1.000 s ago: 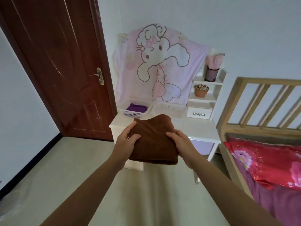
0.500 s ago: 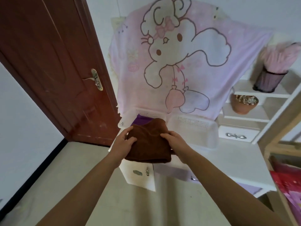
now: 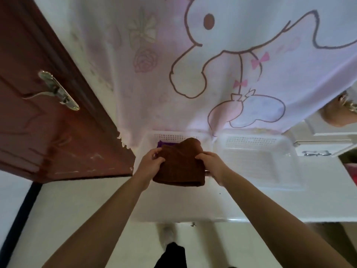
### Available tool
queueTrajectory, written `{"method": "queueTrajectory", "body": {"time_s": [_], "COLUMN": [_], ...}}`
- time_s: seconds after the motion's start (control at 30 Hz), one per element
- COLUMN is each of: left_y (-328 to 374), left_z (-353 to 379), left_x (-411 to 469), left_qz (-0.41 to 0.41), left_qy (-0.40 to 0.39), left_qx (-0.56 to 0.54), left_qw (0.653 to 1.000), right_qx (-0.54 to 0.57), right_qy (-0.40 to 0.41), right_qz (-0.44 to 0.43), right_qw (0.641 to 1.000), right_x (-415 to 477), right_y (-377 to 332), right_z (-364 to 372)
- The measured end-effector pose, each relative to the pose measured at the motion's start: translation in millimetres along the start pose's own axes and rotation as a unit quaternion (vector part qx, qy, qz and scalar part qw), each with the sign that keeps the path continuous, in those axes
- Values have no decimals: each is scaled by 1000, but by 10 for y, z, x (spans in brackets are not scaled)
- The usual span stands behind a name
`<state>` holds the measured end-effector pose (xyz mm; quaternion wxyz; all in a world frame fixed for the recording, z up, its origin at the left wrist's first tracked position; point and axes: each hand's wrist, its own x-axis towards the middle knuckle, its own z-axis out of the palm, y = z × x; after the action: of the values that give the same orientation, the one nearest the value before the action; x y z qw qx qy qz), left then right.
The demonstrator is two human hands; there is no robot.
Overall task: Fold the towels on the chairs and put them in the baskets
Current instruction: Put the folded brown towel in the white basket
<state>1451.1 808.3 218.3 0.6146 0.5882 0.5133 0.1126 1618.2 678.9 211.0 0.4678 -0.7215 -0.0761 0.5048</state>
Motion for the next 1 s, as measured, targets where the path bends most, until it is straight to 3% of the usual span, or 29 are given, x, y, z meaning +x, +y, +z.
{"method": "queueTrajectory", "body": {"time_s": [0.2, 0.37, 0.57, 0.73, 0.8, 0.9, 0.97, 1.0], "left_y": [-165, -556, -642, -639, -575, -545, -597, -632], "left_z": [-175, -177, -229, -263, -286, -313, -319, -315], "left_x": [826, 1105, 1098, 1164, 1167, 1198, 1240, 1288], "left_qz": [0, -81, -27, 4, 82, 229, 248, 230], "left_qy": [8, -45, -59, -103, -101, -116, -174, -204], "left_qx": [75, 200, 238, 308, 387, 500, 559, 573], "left_qw": [997, 975, 969, 946, 913, 827, 772, 760], "right_qx": [3, -178, -203, -321, -397, -501, -581, -616], "right_qy": [69, 111, 189, 170, 157, 120, 55, 31], "right_qz": [13, 59, -34, -34, -61, -138, -134, -119], "right_qw": [998, 976, 960, 931, 902, 846, 801, 778], "right_x": [666, 946, 880, 909, 917, 901, 895, 915], "right_y": [115, 539, 535, 491, 398, 267, 311, 366], "right_z": [354, 456, 550, 557, 593, 645, 670, 672]}}
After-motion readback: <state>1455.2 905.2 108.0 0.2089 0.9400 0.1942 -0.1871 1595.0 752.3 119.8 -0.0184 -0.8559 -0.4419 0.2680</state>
